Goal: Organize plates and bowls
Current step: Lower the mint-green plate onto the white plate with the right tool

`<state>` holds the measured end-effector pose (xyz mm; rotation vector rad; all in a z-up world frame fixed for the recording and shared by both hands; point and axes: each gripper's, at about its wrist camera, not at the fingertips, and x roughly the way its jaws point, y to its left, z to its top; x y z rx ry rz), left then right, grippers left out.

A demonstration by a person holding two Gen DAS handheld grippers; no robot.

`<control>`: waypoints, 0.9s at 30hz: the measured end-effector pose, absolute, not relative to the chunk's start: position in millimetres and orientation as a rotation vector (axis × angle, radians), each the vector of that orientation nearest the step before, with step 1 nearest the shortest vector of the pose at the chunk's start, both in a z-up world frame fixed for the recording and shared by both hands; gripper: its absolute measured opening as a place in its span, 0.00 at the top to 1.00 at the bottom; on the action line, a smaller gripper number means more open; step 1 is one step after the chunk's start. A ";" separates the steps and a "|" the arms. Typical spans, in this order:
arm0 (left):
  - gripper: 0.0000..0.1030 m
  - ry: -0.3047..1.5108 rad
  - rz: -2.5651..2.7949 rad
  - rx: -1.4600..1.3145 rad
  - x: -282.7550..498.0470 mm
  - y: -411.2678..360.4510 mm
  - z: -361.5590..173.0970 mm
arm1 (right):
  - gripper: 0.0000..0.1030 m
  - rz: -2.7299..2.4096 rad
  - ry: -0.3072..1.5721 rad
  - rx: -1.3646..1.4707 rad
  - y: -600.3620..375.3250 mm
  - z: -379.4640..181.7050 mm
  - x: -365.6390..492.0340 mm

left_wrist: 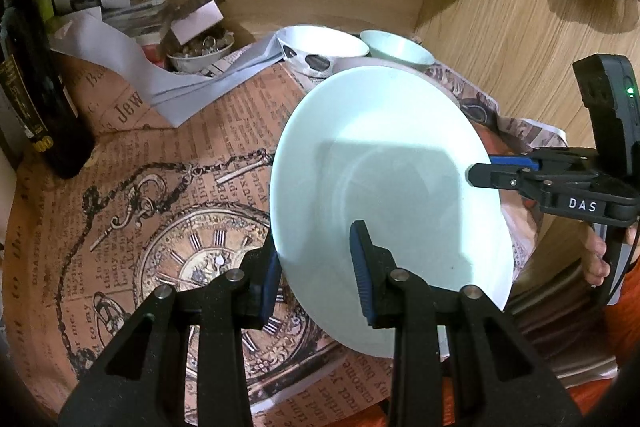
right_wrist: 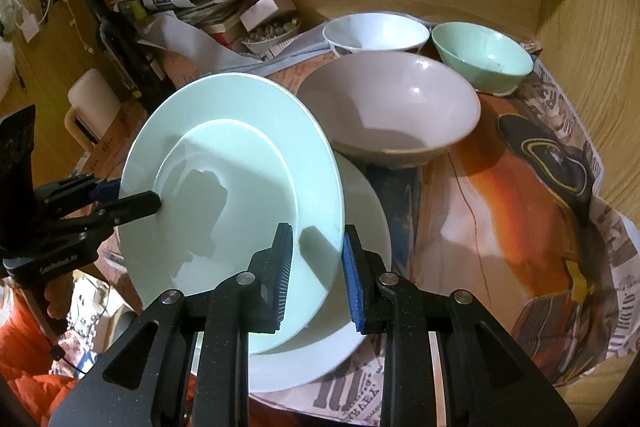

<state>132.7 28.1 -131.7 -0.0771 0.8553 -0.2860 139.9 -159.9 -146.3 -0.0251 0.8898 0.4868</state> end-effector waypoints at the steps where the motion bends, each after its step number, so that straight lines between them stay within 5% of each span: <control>1: 0.69 0.860 -0.289 -0.080 133.0 28.0 -132.9 | 0.78 0.484 0.890 -0.027 -159.9 -147.6 139.4; 27: 0.67 0.890 -0.295 -0.067 144.0 22.3 -152.2 | 0.78 0.482 0.952 0.017 -166.1 -168.7 140.0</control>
